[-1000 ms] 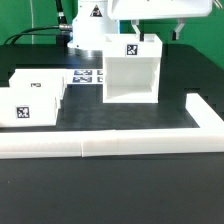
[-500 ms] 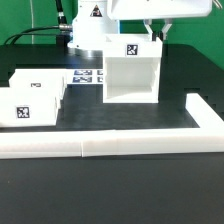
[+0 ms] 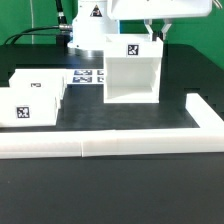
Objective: Assemble drawer
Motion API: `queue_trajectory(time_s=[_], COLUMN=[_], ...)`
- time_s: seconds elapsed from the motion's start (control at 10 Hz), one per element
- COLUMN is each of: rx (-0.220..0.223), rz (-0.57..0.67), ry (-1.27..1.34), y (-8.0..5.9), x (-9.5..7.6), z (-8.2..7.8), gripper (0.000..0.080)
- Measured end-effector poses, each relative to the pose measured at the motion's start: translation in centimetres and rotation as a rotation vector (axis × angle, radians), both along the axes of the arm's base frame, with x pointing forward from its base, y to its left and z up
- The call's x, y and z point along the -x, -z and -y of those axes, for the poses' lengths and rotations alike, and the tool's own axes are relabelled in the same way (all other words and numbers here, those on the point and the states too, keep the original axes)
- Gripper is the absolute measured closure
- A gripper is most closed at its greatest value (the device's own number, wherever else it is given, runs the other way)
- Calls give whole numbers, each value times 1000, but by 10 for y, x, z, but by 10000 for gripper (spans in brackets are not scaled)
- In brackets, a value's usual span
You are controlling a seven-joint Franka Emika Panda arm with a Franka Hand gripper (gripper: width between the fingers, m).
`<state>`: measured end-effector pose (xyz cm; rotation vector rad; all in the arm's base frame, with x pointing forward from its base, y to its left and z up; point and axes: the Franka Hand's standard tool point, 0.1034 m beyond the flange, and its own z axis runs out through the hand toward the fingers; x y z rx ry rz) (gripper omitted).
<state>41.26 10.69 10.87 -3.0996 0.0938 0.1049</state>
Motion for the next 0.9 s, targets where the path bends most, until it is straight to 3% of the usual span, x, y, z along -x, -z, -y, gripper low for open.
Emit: queue_trajectory(time_s=[0.1,0.8,0.9], rx=[-2,-42,-45], rz=[1,101,120], ry=[-16,-35,-32], y=[0,-1,-1], x=[-3,-134,-146], z=[1,9,8], gripper=[764,764,764])
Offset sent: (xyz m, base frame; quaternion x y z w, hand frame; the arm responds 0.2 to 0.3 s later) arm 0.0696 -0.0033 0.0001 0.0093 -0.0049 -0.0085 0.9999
